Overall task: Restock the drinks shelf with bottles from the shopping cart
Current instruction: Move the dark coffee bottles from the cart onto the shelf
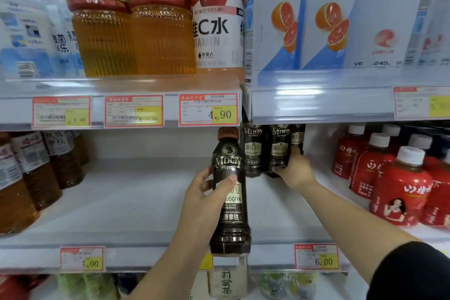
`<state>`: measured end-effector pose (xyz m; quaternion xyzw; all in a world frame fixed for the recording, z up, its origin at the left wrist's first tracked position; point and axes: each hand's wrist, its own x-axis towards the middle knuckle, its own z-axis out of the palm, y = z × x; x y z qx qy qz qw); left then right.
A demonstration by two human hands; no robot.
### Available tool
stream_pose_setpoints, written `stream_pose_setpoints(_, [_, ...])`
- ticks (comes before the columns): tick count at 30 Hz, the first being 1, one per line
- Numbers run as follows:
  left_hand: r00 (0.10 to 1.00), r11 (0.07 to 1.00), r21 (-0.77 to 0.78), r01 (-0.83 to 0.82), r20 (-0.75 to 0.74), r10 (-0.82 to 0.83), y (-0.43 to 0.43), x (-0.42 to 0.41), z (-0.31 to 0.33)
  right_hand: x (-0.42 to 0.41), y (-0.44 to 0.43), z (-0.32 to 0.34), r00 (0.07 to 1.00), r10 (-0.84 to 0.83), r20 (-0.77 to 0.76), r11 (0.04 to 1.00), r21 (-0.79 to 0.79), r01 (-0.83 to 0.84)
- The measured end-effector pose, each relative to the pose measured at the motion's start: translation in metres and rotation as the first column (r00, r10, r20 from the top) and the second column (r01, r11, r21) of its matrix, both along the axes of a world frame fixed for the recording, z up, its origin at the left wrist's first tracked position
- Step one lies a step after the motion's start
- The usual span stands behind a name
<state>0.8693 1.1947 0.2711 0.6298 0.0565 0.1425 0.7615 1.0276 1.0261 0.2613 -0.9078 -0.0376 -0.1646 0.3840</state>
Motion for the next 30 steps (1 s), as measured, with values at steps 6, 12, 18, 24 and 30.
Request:
stream_pose_setpoints(6, [1.000,0.999,-0.044,0.026,-0.013,-0.026,-0.006,0.002,0.001,-0.016,-0.007,0.011,0.998,0.042,0.038,0.992,0.118,-0.046])
stream_pose_setpoints(12, [0.996,0.990,-0.109,0.087,0.002,-0.087,-0.034,0.011,0.007,-0.119,-0.034,0.036,0.786,0.589,-0.188,0.723,0.558,-0.408])
stream_pose_setpoints(18, [0.989,0.988,-0.065,0.143,0.034,-0.141,-0.073,0.022,0.013,-0.149,-0.040,0.033,0.854,0.470,-0.225,0.844,0.397,-0.360])
stream_pose_setpoints(24, [0.959,0.940,0.209,0.269,0.030,-0.281,-0.077,0.028,0.018,-0.137,-0.057,0.030,0.908,0.395,-0.139,0.830,0.478,-0.288])
stream_pose_setpoints(30, [0.989,0.761,0.635,0.133,-0.031,-0.147,-0.031,0.044,-0.008,-0.088,-0.071,0.025,0.972,0.204,-0.113,0.884,0.449,-0.134])
